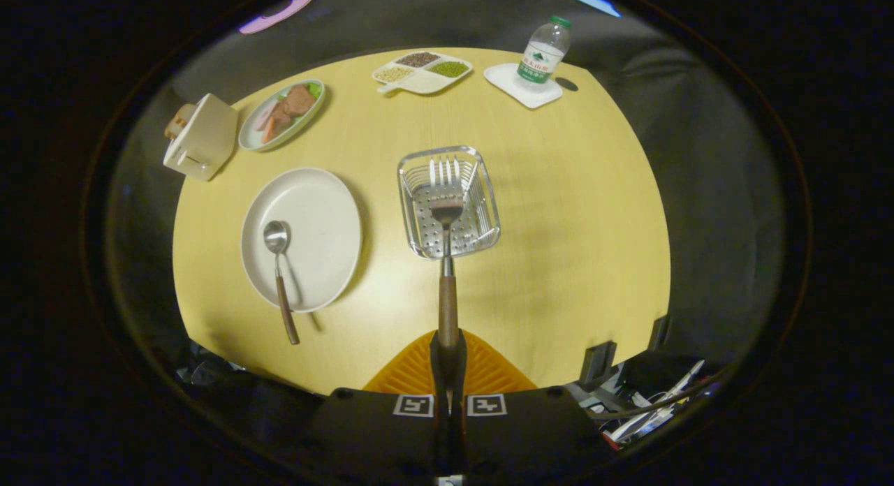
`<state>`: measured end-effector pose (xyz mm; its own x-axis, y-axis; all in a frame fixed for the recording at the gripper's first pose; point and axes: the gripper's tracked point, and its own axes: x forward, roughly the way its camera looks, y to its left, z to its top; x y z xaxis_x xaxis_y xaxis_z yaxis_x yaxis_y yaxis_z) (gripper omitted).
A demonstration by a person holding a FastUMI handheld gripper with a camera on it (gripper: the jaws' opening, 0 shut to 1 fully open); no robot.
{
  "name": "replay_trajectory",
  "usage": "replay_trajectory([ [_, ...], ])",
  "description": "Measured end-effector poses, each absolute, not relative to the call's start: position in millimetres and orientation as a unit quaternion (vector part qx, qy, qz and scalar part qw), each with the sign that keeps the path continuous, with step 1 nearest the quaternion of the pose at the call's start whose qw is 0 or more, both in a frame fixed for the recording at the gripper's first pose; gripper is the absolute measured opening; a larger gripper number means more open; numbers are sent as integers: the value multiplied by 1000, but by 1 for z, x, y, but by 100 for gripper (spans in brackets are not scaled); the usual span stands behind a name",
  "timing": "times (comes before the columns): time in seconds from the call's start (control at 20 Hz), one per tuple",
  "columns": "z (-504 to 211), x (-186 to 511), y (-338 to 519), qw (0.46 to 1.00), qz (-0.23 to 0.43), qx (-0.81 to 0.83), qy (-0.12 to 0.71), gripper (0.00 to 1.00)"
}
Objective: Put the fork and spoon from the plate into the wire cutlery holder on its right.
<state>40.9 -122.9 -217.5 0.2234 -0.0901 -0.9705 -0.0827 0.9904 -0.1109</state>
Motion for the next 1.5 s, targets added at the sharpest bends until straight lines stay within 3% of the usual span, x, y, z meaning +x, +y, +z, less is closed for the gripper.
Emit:
replay_trajectory([
  [0.4,-229,50,-124,764,15,-69,642,5],
  [0.65,-225,48,-116,763,16,-49,644,18],
  [1.15,-192,35,-108,788,24,-27,614,82],
  [1.5,-170,12,-68,801,50,6,596,95],
])
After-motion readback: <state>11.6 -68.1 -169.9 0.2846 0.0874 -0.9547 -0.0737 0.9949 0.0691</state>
